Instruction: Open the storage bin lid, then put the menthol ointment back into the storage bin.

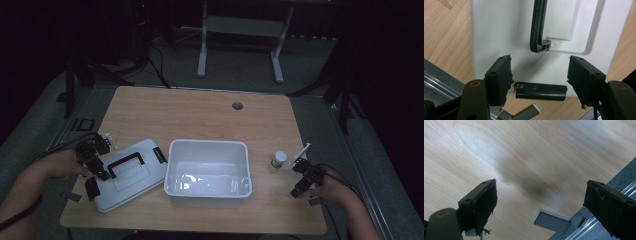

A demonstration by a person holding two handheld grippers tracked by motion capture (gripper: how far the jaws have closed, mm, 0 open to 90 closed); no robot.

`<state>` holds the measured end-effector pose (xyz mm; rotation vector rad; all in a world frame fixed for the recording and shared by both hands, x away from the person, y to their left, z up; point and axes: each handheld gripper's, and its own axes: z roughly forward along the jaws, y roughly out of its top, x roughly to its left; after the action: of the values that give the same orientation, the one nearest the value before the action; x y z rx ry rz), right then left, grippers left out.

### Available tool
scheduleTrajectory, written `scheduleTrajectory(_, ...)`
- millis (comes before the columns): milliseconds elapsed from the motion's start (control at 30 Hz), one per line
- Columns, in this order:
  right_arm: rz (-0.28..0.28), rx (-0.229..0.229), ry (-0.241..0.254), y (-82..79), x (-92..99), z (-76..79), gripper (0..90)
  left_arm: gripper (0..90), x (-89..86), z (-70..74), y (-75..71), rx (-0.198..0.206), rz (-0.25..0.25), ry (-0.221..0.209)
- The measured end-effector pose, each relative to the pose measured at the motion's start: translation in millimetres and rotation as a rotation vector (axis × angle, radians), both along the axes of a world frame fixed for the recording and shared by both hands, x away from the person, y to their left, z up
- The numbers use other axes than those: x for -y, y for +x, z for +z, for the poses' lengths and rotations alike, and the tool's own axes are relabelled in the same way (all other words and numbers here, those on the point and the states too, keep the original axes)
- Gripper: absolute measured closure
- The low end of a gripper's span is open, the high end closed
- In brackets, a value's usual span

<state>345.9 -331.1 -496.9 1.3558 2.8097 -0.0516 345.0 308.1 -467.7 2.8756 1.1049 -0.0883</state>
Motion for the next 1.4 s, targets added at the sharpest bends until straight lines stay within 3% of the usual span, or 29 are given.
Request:
scheduleTrajectory(67,0.016,-0.003,0.02,6.4,-1.7,2.1,11.0,35.4,0.9,-0.5,-0.6,-0.005,-0.001,-0.007)
scheduleTrajectory(233,0.019,0.011,0.011,13.7,-4.6,3.2,11.1,35.1,2.1,-2.6,-1.7,-0.014,-0.005,0.0)
scheduleTrajectory(333,-0.007,0.039,0.028,21.8,-6.9,8.2,12.7,35.1,0.8,-2.3,-2.0,-0.009,-0.001,0.001)
scheduleTrajectory(600,-0.044,0.054,0.036,35.4,-12.5,12.5,13.3,35.1,0.6,-2.5,-1.5,-0.012,0.006,-0.006)
scheduleTrajectory(667,-0.069,0.067,0.06,42.9,-16.1,13.9,13.7,35.1,2.5,-3.2,-2.1,-0.015,-0.006,0.0)
scheduleTrajectory(900,-0.073,0.087,0.056,56.0,-27.5,16.4,14.7,35.1,4.7,-4.0,-2.3,0.005,-0.013,-0.003)
scheduleTrajectory(1133,-0.113,0.121,0.101,72.0,-40.0,16.2,17.7,35.1,6.7,-8.5,-1.7,-0.017,-0.018,0.004)
scheduleTrajectory(1400,-0.114,0.112,0.079,83.2,-49.7,12.4,22.9,35.0,7.7,-10.7,-1.5,-0.021,-0.019,0.009)
